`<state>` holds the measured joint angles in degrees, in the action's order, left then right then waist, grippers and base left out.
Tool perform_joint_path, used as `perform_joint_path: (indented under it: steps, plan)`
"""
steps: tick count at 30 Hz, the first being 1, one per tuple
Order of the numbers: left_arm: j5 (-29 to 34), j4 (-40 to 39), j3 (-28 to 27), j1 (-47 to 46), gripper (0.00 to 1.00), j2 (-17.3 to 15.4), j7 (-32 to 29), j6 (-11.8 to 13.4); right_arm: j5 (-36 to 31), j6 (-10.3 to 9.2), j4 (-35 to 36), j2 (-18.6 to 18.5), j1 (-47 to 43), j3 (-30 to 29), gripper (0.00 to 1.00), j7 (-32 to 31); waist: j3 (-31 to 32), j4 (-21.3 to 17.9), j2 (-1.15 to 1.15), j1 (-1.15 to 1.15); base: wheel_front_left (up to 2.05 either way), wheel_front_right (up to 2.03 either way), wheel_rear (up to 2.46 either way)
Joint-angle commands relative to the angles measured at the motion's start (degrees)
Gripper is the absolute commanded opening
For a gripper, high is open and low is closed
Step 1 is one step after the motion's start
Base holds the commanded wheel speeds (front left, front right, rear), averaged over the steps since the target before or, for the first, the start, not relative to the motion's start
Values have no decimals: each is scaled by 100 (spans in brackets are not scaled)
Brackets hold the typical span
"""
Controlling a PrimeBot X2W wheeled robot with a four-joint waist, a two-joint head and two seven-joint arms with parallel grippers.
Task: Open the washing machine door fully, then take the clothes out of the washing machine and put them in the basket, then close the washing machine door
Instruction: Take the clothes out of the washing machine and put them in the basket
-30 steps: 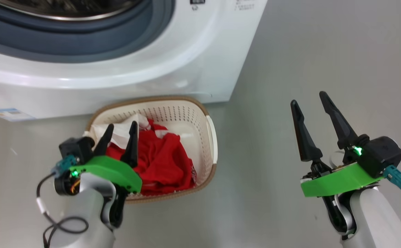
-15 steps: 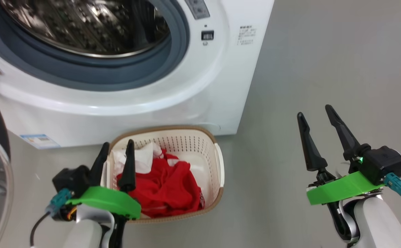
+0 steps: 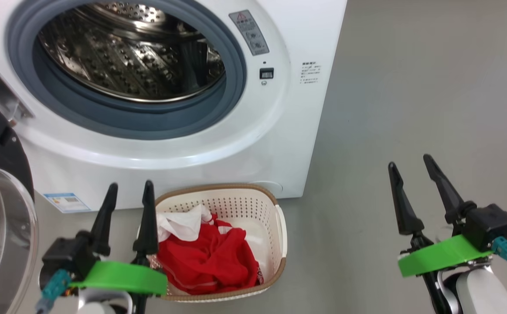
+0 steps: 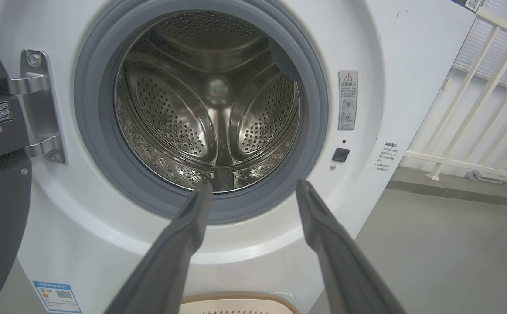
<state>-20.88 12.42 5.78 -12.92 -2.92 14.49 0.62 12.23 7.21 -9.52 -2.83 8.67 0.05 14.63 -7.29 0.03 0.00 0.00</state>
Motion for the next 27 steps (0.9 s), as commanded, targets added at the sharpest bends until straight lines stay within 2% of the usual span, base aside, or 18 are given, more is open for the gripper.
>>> perform_joint_path:
  steps: [1,12,27]
  plan:
    - [83,-231,-211,92,100,-132,51,68,-110,28,166,-5,-44,104,100,37,96,2,0,0,0,0,0]
    - [228,-744,-319,767,100,-339,-121,397,-295,28,362,-5,-410,254,100,37,377,-102,0,0,0,0,0]
    - [217,-905,-348,1308,100,-406,-213,588,-336,28,484,-5,-707,140,100,37,654,-122,0,0,0,0,0]
